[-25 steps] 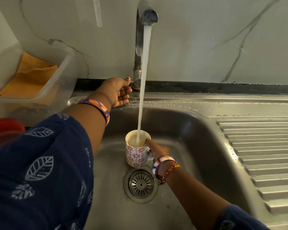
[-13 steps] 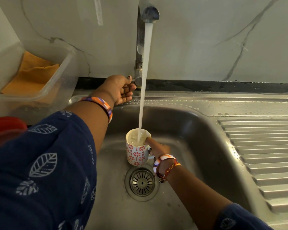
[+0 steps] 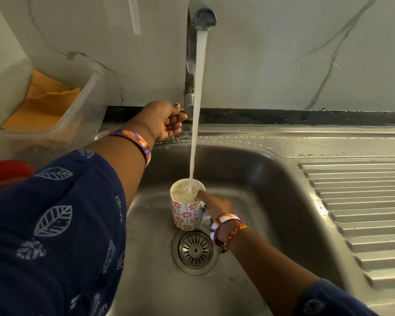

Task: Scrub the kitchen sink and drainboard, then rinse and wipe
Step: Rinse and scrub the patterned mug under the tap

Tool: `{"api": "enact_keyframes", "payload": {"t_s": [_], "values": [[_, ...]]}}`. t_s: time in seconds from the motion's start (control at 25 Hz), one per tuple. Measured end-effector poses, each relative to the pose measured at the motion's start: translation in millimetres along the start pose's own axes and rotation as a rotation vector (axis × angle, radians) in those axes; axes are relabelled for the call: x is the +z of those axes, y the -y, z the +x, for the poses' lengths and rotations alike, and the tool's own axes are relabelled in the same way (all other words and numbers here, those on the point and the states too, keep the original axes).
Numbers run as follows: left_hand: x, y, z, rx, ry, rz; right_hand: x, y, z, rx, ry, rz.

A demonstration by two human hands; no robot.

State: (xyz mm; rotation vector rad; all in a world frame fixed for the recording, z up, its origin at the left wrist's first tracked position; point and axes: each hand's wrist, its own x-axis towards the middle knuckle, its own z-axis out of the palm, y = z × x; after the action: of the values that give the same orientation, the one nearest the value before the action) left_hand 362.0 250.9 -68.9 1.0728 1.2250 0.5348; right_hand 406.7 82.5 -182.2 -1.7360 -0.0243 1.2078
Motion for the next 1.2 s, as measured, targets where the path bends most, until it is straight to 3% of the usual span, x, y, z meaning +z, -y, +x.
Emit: {"api": "enact_keyframes", "payload": {"t_s": [0.12, 0.28, 0.36, 0.48, 0.56, 0.64, 0.72, 0.8, 0.96, 1.04, 1.2], "values": [[7, -12, -6, 0.125, -0.108, 0.235, -1, 18, -13, -0.076, 0.026, -0.008], [22, -32, -14, 0.64, -0.246, 1.009, -10, 55, -57, -0.188, 0.092, 0.009], [19, -32, -21, 0.641, -0.203, 1.112, -24, 69, -82, -0.237, 0.118, -0.036], [6, -7, -50, 0.525, -0.039, 1.035, -55, 81, -118, -0.323, 0.125, -0.069], [9, 21, -93, 0.369, 0.293, 0.784, -77, 84, -139, -0.368, 0.071, -0.075], [25, 41, -140, 0.187, 0.573, 0.392, -102, 84, -163, -0.387, 0.005, -0.103], [41, 53, -169, 0.052, 0.711, 0.12, -129, 82, -182, -0.398, -0.031, -0.131], [61, 57, -183, 0.066, 0.835, 0.09, -156, 80, -195, -0.446, -0.089, -0.216], [110, 65, -204, 0.103, 0.946, 0.19, -221, 76, -199, -0.678, -0.347, -0.725], [147, 71, -221, 0.093, 0.915, 0.238, -260, 78, -203, -0.646, -0.363, -0.882], [235, 89, -255, 0.017, 0.922, 0.237, -348, 92, -212, -0.502, -0.317, -0.918]]}}
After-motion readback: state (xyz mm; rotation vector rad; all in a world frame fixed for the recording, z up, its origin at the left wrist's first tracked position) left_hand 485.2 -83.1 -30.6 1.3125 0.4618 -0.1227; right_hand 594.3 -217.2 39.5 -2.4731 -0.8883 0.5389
